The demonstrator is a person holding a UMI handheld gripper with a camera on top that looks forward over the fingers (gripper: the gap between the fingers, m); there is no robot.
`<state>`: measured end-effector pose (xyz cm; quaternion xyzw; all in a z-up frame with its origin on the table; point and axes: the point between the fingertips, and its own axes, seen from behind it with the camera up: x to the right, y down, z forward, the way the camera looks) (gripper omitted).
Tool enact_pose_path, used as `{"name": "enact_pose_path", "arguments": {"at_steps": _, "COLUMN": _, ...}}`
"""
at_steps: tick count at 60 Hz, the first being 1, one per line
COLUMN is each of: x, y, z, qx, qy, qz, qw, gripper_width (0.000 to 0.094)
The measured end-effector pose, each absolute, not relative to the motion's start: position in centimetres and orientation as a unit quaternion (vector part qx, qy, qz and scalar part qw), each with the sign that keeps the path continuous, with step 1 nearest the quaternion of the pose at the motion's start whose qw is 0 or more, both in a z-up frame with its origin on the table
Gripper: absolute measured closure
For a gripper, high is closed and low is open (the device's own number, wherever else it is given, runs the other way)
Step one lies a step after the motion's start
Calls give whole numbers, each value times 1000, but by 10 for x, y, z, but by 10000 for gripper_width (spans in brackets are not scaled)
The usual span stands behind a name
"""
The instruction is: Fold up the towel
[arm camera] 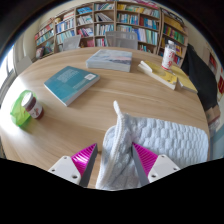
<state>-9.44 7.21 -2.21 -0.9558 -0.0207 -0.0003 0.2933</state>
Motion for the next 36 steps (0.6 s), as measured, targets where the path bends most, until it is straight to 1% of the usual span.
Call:
{"name": "enact_pose_path", "arguments": {"at_steps": 1, "x": -95, "y": 76, "z": -19, "qx": -951, "qy": -29, "qz": -3, "qw": 308, "gripper_width": 253}}
{"name": "enact_pose_path", "arguments": {"at_steps": 2, "x": -93, "y": 77, "z": -20, "qx": -950, "qy": -33, "qz": -7, "qw": 311, "gripper_width": 289}}
{"name": "enact_pose_path", "arguments": {"at_steps": 5, "x": -96, "y": 75, "z": -18, "qx": -948, "qy": -41, "qz": -9, "qw": 315, "gripper_width": 368}}
{"name": "enact_pose_path", "arguments": {"at_steps": 8, "x": -100, "y": 75, "z": -16, "qx": -948, "qy": -53, "qz": -9, "qw": 313, "gripper_width": 476}}
{"name": "enact_pose_path", "arguments": {"at_steps": 12, "x": -99, "y": 76, "z": -20, "qx": -948, "qy": -61, "qz": -5, "qw": 314, "gripper_width": 579}}
{"name": "enact_pose_path", "arguments": {"at_steps": 14, "x": -95, "y": 76, "z": -21, "qx": -948, "qy": -65, "qz": -10, "qw": 311, "gripper_width": 674}}
{"name": "enact_pose_path", "arguments": {"at_steps": 15, "x": -91, "y": 77, "z": -20, "qx": -948, "qy": -65, "qz": -15, "qw": 311, "gripper_width": 747}}
{"name": "enact_pose_path", "arguments": {"at_steps": 16, "x": -85, "y": 78, "z": -19, "qx": -948, "qy": -65, "qz": -22, "qw": 312, "gripper_width": 790}}
{"name": "enact_pose_path", "arguments": {"at_steps": 17, "x": -83, "y": 80, "z": -19, "qx": -946, "qy": -62, "qz": -25, "qw": 316, "gripper_width": 862}}
{"name": "enact_pose_path", "arguments": {"at_steps": 20, "x": -85, "y": 81, "z": -20, "qx": -945, "qy": -50, "qz": -11, "qw": 324, "gripper_width": 884}}
{"name": "enact_pose_path", "arguments": {"at_steps": 24, "x": -84, "y": 76, "z": -15, "qx": -945, "qy": -62, "qz": -5, "qw": 321, "gripper_width": 889}}
{"name": "enact_pose_path", "arguments": {"at_steps": 28, "x": -88, "y": 72, "z": -7, "qx": -946, "qy": -42, "qz": 20, "qw": 319, "gripper_width": 892}}
{"name": "enact_pose_path", "arguments": {"at_steps": 32, "x": -84, "y": 70, "z": 20, "qx": -942, "qy": -12, "qz": 50, "qw": 331, "gripper_width": 893}}
{"name": "enact_pose_path", "arguments": {"at_steps": 36, "x": -67, "y": 74, "z": 60, "qx": -929, "qy": 12, "qz": 66, "qw": 363, "gripper_width": 894}}
